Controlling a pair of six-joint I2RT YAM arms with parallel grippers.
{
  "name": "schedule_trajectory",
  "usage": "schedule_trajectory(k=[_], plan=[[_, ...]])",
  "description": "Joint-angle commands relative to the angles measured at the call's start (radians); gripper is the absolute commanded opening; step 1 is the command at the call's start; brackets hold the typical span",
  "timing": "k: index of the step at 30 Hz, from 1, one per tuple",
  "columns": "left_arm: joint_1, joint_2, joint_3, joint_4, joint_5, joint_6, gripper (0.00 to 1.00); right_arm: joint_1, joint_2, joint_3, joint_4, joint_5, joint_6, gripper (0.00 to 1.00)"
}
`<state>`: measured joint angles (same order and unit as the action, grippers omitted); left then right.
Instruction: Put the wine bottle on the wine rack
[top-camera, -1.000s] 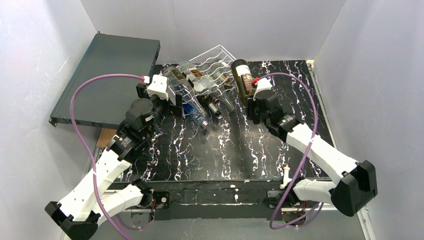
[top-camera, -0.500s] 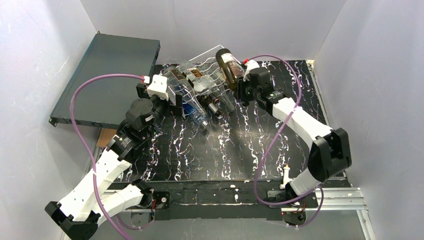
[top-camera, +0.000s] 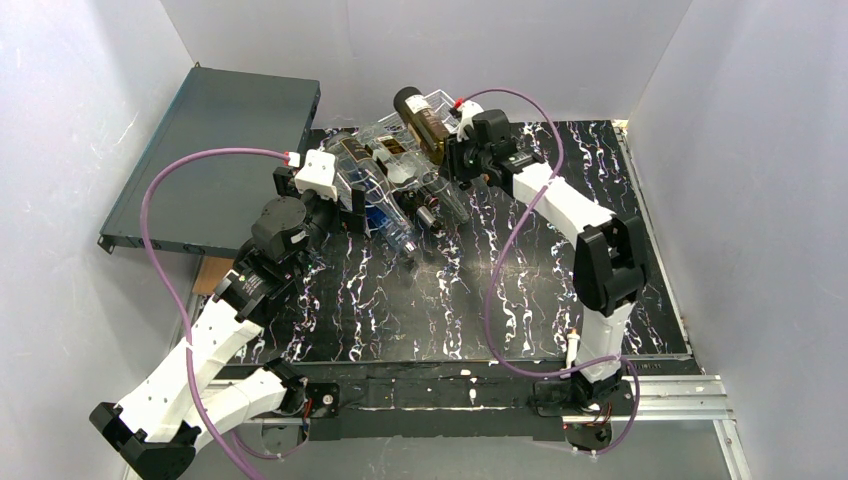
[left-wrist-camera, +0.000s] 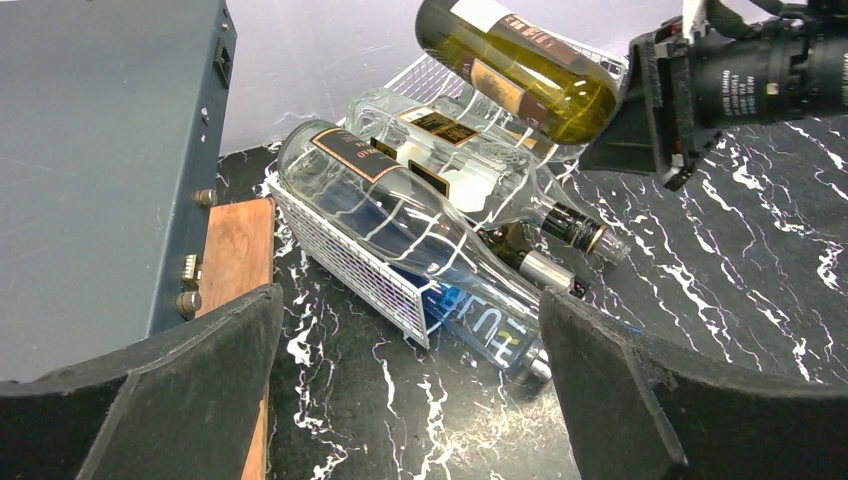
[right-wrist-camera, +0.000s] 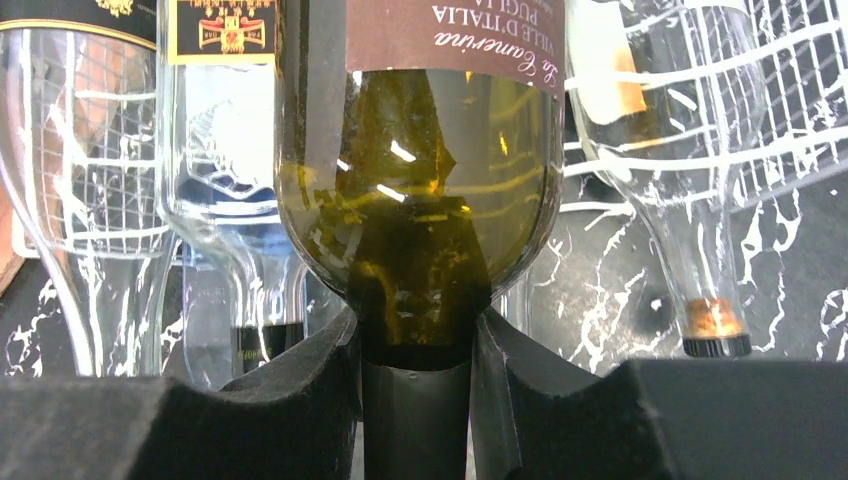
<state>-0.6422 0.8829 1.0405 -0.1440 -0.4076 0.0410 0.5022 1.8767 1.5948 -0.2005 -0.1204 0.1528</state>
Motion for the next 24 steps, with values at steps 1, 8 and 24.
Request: schedule_trajectory(k=[1, 8, 24], plan=[[-0.005, -0.009, 0.016, 0.002, -0.019, 0.002, 0.99, -0.010, 0.029, 0.152, 0.127, -0.059, -0.035, 0.01], [-0.005, -0.014, 0.016, 0.003, -0.022, 0.006, 0.99, -0.010, 0.105, 0.230, 0.084, -0.116, -0.036, 0.01], [-0.005, -0.018, 0.018, 0.001, -0.016, 0.003, 0.99, -0.010, 0.177, 0.295, -0.020, -0.151, -0.064, 0.11]])
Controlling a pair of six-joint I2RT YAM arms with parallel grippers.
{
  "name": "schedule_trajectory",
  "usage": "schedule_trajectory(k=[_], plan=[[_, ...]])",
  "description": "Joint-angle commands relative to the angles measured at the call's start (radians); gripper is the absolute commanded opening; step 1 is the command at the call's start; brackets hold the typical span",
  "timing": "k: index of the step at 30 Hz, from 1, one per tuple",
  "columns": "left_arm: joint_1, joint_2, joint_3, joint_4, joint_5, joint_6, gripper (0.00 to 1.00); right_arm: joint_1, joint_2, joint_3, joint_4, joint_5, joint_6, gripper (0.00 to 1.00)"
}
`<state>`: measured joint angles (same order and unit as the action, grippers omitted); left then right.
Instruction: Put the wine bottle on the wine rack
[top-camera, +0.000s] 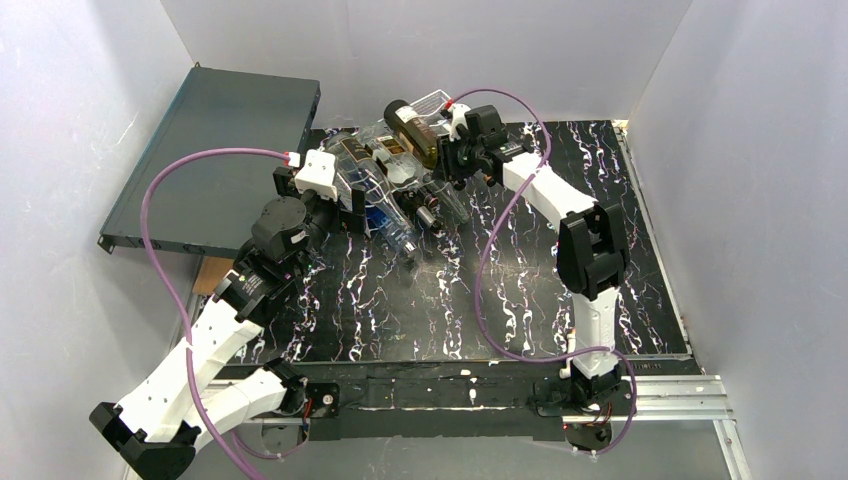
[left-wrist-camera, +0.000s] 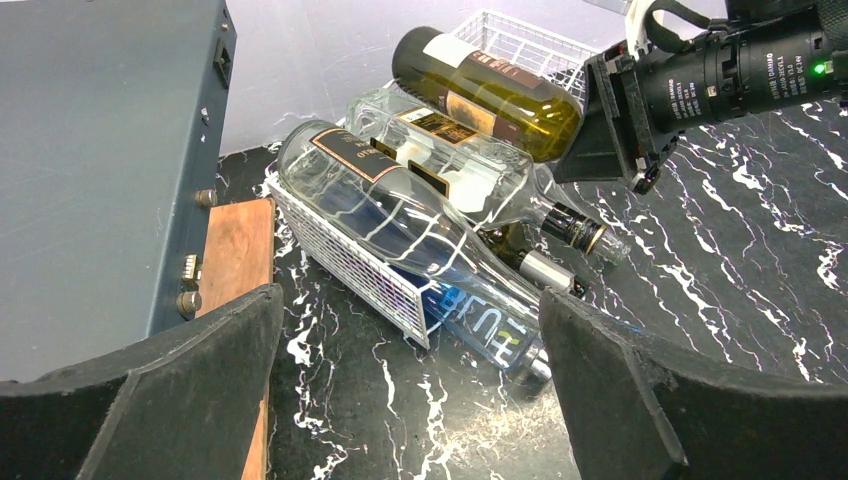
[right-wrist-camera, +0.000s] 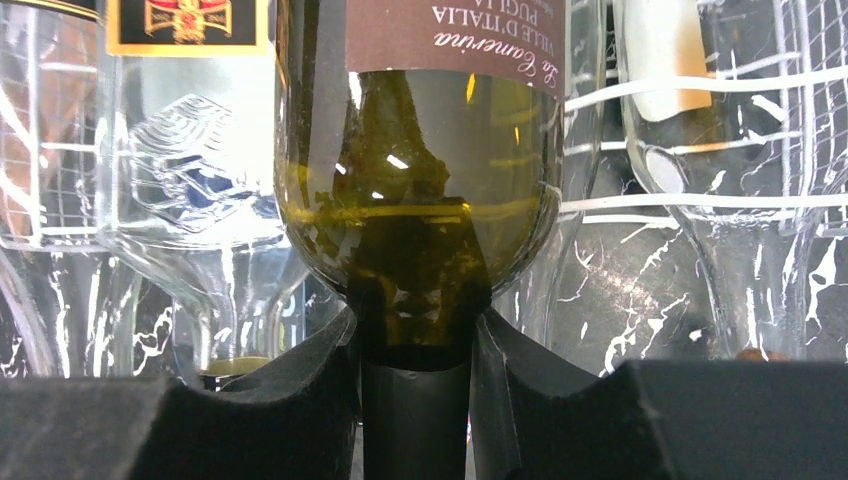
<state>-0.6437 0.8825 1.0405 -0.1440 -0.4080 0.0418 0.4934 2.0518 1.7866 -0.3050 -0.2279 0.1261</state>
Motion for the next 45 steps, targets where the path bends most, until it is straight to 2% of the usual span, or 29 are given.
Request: schedule_trajectory(k=[1, 7, 17, 28, 31, 32, 35, 36, 39, 45], plan=[[-0.004, -0.017, 0.017, 0.001, -0.014, 0.001, 0.99, -0.001, 0.008, 0.111, 0.078, -0.044, -0.040, 0.13], [-0.004, -0.014, 0.018, 0.001, -0.014, 0.001, 0.99, -0.001, 0.036, 0.140, 0.057, -0.045, -0.051, 0.20], [-0.003, -0.011, 0.017, 0.001, -0.011, -0.002, 0.99, -0.001, 0.054, 0.173, 0.009, -0.020, -0.051, 0.52], [-0.004, -0.016, 0.017, 0.000, -0.012, -0.001, 0.99, -0.001, 0.021, 0.155, -0.012, -0.004, -0.051, 0.64], [-0.003, -0.014, 0.016, 0.001, -0.016, 0.000, 0.99, -0.001, -0.034, 0.150, -0.046, 0.029, -0.052, 0.74], [-0.004, -0.013, 0.014, 0.003, -0.017, 0.001, 0.99, -0.001, -0.063, 0.144, -0.054, 0.041, -0.050, 0.82], [-0.004, -0.014, 0.012, 0.007, -0.024, 0.003, 0.99, -0.001, -0.143, 0.133, -0.112, 0.110, -0.048, 0.90], [-0.005, -0.017, 0.016, 0.006, -0.020, -0.001, 0.99, -0.001, -0.190, 0.101, -0.124, 0.147, -0.052, 0.97], [-0.005, -0.018, 0.069, -0.035, -0.029, -0.022, 0.99, -0.001, -0.360, 0.011, -0.168, 0.270, -0.020, 0.98], [-0.005, -0.062, 0.175, -0.146, -0.052, -0.079, 0.99, -0.001, -0.665, -0.168, -0.167, 0.389, 0.007, 0.98]])
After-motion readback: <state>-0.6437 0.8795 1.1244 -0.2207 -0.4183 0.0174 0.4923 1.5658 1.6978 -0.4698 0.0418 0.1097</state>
